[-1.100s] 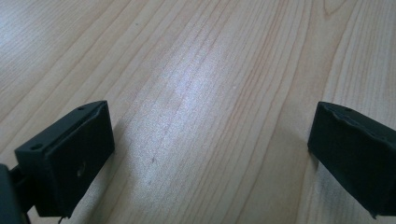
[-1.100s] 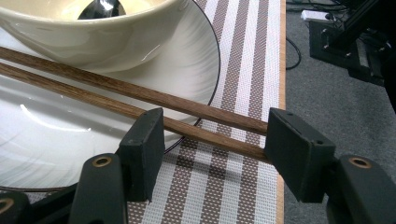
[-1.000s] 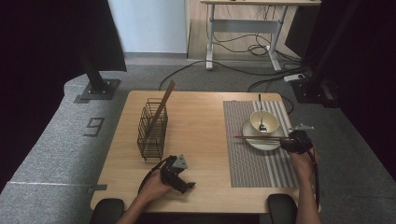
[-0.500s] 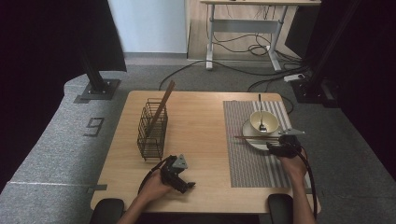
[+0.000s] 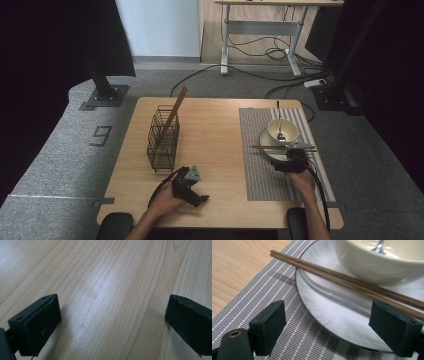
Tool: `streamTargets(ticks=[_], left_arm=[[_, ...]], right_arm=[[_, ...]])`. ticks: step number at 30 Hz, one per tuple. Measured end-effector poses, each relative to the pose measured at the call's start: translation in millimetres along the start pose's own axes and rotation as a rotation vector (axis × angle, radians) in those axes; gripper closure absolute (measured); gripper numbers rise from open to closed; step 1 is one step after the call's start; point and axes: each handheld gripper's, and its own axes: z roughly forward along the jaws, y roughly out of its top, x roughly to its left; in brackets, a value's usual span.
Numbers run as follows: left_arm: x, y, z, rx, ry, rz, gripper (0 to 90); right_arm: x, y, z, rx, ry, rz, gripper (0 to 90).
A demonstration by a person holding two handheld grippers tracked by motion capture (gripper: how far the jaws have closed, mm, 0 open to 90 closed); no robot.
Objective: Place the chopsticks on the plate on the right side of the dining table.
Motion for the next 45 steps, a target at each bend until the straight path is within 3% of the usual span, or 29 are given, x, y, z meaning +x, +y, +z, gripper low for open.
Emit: streamTargets(ticks=[14, 25, 30, 34, 38, 41, 45], left_arm=[[0.0, 0.0, 0.0, 0.0, 0.0, 0.0, 0.0], [0.0, 0.0, 0.0, 0.0, 0.0, 0.0, 0.0], [0.0, 0.0, 0.0, 0.0, 0.0, 0.0, 0.0], [0.0, 0.0, 0.0, 0.0, 0.0, 0.0, 0.0], [0.0, 0.0, 0.0, 0.0, 0.0, 0.0, 0.0], [0.0, 0.0, 0.0, 0.0, 0.0, 0.0, 0.0], [0.0, 0.0, 0.0, 0.0, 0.0, 0.0, 0.0]], right_arm=[[11.1, 5.5, 20.7, 0.038, -0.015, -0.065, 11.6], [9.6, 5.4, 23.4, 0.054, -0.021, -0.071, 12.8], [8.5, 7.0, 14.6, 0.038, -0.028, -0.074, 12.9], [3.5, 10.4, 2.9, 0.0, -0.066, -0.074, 13.0], [-15.3, 10.4, -12.7, -0.056, -0.115, -0.002, 13.0], [-31.3, 6.6, -22.5, -0.092, -0.174, 0.045, 8.4], [-46.6, -1.8, -27.6, -0.112, -0.262, 0.052, 2.0]])
